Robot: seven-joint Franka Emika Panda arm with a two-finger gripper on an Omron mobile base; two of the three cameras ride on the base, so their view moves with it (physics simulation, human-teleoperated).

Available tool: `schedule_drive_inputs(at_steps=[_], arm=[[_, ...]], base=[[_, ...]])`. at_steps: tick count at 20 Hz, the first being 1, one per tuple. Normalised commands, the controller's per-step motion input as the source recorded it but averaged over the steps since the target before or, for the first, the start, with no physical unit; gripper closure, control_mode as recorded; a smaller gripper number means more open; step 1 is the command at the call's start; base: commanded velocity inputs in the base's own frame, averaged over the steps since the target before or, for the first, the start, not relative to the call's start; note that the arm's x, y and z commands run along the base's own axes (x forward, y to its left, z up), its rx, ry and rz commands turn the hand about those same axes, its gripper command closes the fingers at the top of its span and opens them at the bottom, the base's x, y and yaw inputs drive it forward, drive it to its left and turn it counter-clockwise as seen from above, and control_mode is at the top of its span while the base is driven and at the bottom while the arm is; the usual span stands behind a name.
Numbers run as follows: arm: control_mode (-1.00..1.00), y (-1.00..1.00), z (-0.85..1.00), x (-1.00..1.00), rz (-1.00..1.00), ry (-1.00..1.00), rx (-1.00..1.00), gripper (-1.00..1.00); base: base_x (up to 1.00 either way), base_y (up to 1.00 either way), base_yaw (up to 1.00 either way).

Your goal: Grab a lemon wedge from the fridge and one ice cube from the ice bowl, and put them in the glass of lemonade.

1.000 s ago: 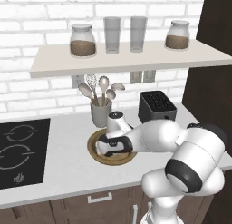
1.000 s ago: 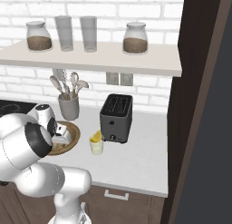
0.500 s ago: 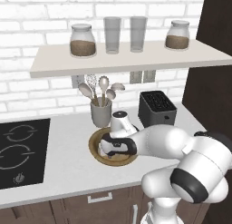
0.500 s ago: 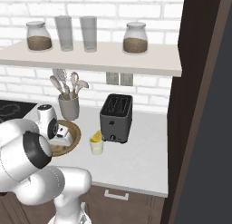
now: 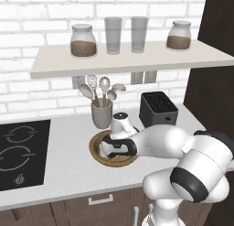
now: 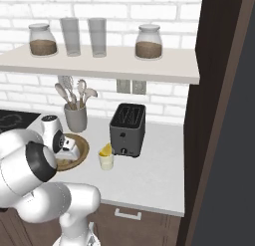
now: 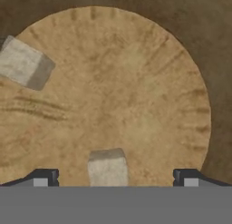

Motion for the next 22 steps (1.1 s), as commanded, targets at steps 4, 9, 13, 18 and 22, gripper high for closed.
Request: schedule_drive_inputs(at_steps=[4, 9, 13, 18, 22], arm=[[-1.00, 0.00, -0.32, 0.00, 0.00, -0.01, 0.01, -1.00], [-1.00, 0.00, -0.43, 0.00, 0.00, 0.00, 0.00, -1.00], [-1.00, 0.00, -0.24, -0.02, 0.00, 0.00, 0.00, -1.00], [-1.00, -0.03, 0.00, -0.17, 0.00, 0.02, 0.00, -1.00], [-1.00, -0.10, 0.00, -0.30, 0.00, 0.02, 0.00, -1.00]], base=[[0.00, 0.00, 0.00], [0.00, 0.00, 0.00], [0.00, 0.00, 0.00], [0.00, 0.00, 0.00], [0.00, 0.00, 0.00]])
